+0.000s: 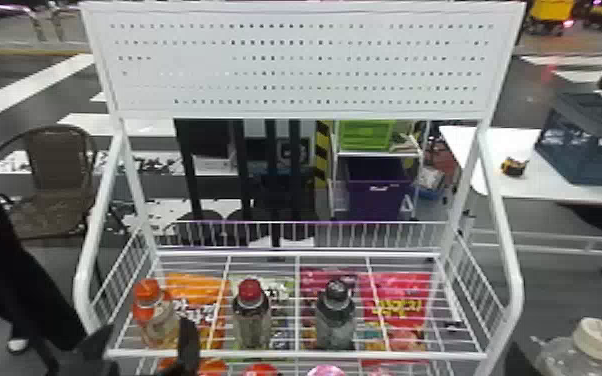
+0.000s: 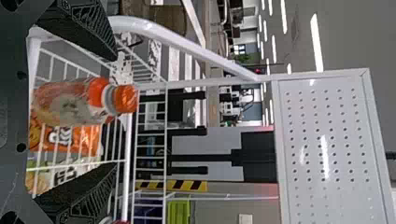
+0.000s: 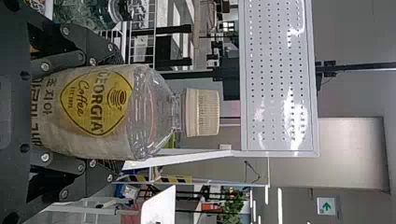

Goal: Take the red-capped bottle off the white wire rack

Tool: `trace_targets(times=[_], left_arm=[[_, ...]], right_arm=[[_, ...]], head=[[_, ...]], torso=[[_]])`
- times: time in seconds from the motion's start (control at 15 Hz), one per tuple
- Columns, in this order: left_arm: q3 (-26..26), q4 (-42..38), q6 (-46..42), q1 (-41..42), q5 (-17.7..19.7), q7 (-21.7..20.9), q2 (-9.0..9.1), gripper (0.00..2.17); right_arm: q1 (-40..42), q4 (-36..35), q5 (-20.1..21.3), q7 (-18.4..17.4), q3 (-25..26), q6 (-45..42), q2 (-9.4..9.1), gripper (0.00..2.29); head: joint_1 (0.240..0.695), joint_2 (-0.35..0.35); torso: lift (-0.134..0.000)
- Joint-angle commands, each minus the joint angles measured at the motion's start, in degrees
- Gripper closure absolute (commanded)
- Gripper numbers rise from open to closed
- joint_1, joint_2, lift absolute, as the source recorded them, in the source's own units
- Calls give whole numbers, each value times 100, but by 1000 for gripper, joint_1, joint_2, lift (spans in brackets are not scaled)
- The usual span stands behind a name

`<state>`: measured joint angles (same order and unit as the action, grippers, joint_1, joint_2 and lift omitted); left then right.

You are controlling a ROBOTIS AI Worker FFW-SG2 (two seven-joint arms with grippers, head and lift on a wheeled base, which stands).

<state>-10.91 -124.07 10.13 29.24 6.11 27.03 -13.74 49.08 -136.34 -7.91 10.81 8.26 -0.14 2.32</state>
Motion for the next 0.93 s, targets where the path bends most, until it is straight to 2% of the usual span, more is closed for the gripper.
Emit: trace_targets(times=[0.0, 0.13, 0.47, 0.87], left_arm=[[-447, 673, -630, -14, -127, 13, 20, 83], [-799, 1253, -1105, -208, -189, 57, 55, 83], [-1467, 2168, -1456, -937, -180, 13, 143, 83], [-1695, 3169, -1474, -1869, -145, -119, 345, 83]], right_arm=[[-21, 46, 0, 0, 0, -7, 6, 1426], [-39, 73, 0, 0, -18, -7, 6, 1430], [31, 126, -9, 26, 0, -183, 6, 1430], [119, 134, -71, 26, 53, -359, 6, 1426]], head=[[499, 0], [499, 0], [499, 0], [499, 0]], torso=[[0], [0], [0], [0]])
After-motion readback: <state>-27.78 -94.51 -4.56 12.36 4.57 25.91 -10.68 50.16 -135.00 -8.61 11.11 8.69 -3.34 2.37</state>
